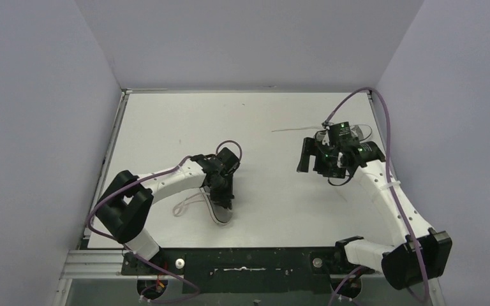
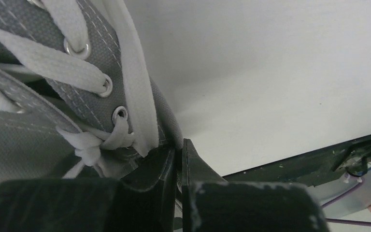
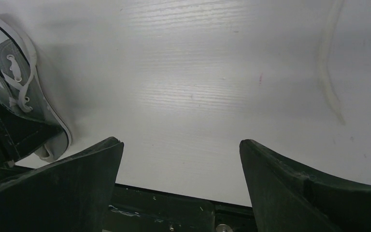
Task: Tie the shoes
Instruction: Move the shoe to the center of the board.
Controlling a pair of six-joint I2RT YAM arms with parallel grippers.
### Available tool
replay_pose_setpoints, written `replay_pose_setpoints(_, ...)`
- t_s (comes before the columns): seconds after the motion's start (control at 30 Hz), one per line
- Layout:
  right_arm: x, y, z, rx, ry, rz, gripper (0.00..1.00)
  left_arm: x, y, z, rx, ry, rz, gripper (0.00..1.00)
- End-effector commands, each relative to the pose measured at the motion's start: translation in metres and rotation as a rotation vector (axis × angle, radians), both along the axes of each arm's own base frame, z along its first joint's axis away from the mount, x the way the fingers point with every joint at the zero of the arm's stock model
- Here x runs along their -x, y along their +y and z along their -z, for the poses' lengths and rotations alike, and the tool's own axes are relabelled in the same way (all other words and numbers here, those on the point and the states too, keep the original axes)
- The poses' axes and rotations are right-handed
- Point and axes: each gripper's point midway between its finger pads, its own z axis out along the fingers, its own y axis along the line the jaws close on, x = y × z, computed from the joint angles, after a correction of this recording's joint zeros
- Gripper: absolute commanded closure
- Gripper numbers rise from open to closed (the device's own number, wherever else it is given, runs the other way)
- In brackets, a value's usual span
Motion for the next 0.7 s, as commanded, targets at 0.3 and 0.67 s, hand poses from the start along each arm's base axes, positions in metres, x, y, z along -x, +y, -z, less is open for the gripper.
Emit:
replay_pose_setpoints(0.3,-0.082,0.130,0.043,-0.128,0.053,-0.189,0.08,-0.001,-0.013,-0.051,0.149,-0.120,-0.004,0.67)
replay_pose_setpoints(0.67,-0.114,0.251,0.077,-0.130,0.001,-0.391,0.15,0.004,0.087,-0.141,0.144,-0.316,-0.030,0.18)
